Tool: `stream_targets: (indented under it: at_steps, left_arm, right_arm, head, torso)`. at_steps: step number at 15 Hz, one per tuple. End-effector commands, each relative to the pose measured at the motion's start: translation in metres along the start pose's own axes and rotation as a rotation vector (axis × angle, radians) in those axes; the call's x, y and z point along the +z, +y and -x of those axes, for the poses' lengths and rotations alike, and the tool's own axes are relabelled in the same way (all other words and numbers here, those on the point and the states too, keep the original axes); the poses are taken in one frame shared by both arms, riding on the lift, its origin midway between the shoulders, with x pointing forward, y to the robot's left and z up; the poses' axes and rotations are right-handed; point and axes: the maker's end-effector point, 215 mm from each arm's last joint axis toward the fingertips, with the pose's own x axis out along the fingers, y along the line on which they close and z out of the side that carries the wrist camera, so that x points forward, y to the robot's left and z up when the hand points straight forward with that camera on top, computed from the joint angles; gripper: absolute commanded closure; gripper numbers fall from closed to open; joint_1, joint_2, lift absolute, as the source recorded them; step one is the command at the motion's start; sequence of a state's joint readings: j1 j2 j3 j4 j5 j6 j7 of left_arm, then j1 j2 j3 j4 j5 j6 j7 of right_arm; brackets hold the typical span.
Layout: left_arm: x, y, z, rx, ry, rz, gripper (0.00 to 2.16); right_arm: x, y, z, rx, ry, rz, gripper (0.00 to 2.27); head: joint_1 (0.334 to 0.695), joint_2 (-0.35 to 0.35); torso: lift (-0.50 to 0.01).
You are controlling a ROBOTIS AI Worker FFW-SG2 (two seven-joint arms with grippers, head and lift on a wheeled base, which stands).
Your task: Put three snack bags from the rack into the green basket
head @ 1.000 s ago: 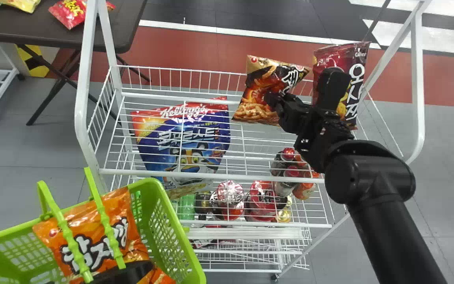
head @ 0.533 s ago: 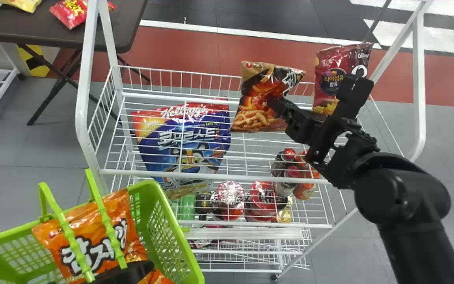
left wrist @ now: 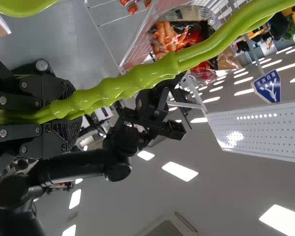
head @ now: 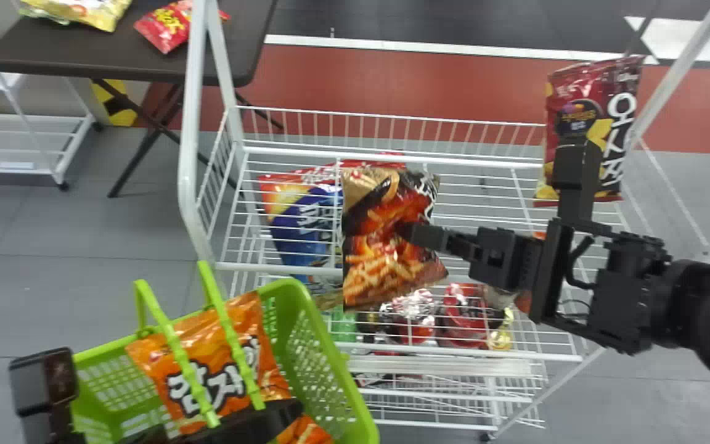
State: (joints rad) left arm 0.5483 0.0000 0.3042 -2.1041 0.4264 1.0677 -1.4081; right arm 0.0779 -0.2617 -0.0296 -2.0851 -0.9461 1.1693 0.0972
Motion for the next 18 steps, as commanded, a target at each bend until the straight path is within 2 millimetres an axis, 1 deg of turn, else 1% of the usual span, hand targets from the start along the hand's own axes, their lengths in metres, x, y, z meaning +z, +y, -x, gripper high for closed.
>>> stream_targets:
  at_steps: [1, 3, 4, 7, 8, 11, 14, 18]
  left_arm:
    - [-0.001, -0.002, -0.004, -0.01, 0.003, 0.0, 2.15]
    - [-0.003, -0.002, -0.008, -0.011, 0.009, 0.003, 2.15]
    - [-0.004, -0.001, -0.009, -0.011, 0.009, 0.0, 2.15]
    - [-0.003, -0.001, -0.012, -0.014, 0.007, -0.016, 2.15]
    - [-0.002, -0.002, -0.013, -0.018, 0.008, -0.024, 2.15]
    - [-0.005, -0.005, -0.019, -0.035, 0.013, -0.019, 2.15]
    - [-0.006, -0.007, -0.022, -0.045, 0.017, -0.019, 2.15]
    - [-0.002, -0.008, -0.022, -0.054, 0.006, -0.026, 2.15]
  right_arm:
    - [-0.029, 0.031, -0.008, 0.058, 0.084, 0.015, 2.24]
    - [-0.051, 0.047, -0.015, 0.088, 0.142, 0.019, 2.24]
    - [-0.061, 0.052, -0.018, 0.093, 0.17, 0.025, 2.24]
    - [-0.088, 0.067, -0.028, 0.105, 0.234, 0.039, 2.24]
    - [-0.092, 0.072, -0.031, 0.111, 0.242, 0.041, 2.24]
    - [-0.102, 0.085, -0.043, 0.135, 0.256, 0.023, 2.24]
    - [-0.112, 0.092, -0.054, 0.152, 0.265, -0.01, 2.24]
    - [-0.134, 0.096, -0.053, 0.176, 0.3, -0.063, 2.24]
  head:
    - [0.695, 0.024]
    - [0.695, 0.061]
    - [0.695, 0.089]
    - [0.695, 0.126]
    - [0.695, 0.15]
    - [0.695, 0.177]
    - [0.695, 0.211]
    - [0.695, 0.237]
  torso:
    - [0.0]
    - [0.0]
    - [0.0]
    - [0.0]
    - [0.0]
    - [0.0]
    - [0.0]
    - [0.0]
